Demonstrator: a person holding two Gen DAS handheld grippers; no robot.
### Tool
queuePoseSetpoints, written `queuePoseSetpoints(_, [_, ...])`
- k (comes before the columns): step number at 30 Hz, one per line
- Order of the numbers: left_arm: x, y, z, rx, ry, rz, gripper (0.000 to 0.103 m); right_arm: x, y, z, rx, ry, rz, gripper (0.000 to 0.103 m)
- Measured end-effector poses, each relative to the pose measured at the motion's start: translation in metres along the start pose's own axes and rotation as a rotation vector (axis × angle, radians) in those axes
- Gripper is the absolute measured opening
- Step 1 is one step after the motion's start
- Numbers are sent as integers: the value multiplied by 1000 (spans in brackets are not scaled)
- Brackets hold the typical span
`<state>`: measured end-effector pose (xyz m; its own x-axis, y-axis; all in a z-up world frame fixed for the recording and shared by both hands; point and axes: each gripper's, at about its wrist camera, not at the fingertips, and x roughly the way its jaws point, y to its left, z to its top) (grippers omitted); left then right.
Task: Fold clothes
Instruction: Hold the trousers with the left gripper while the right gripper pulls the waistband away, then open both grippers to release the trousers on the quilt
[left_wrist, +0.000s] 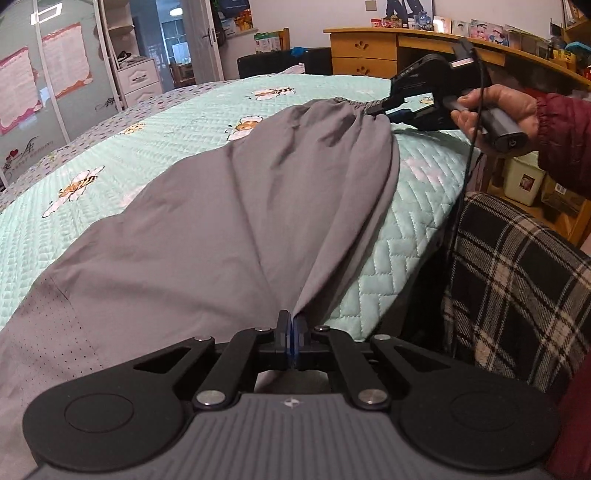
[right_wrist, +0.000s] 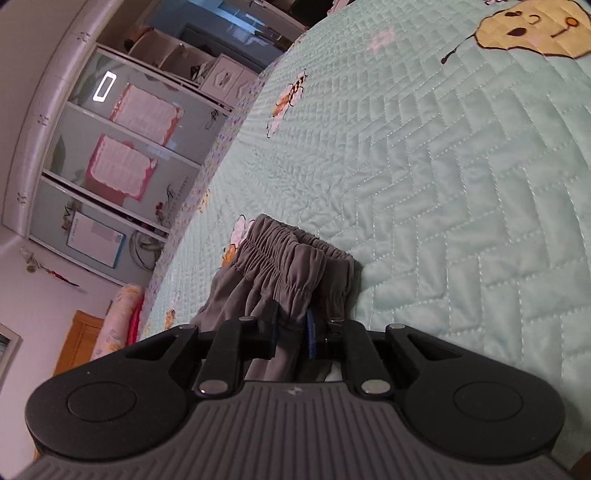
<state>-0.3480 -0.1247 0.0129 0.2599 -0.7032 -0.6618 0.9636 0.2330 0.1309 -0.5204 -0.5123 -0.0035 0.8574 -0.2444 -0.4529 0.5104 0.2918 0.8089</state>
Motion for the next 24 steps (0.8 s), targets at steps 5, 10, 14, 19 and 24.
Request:
queuePoseSetpoints(5, [0,0,-1,0,-8,-5,6,-9,1,4,27,-8,19,16])
queuePoseSetpoints(10, [-7,4,0,-66,-25,-39,35,-11,-5,4,30,0,-9,28])
queuePoseSetpoints(14, [-19,16,1,-175,-56,-89,40,-30,1,0,16,-58,-71,43])
queuePoseSetpoints(19, [-46,55,-9,-463,-139,-140,41,-61,48,-25,-226,-156,-139,44])
queuePoseSetpoints(24, [-62,87,-25,-597,-165,44,41,-39,106,-83,-471,137,93,48])
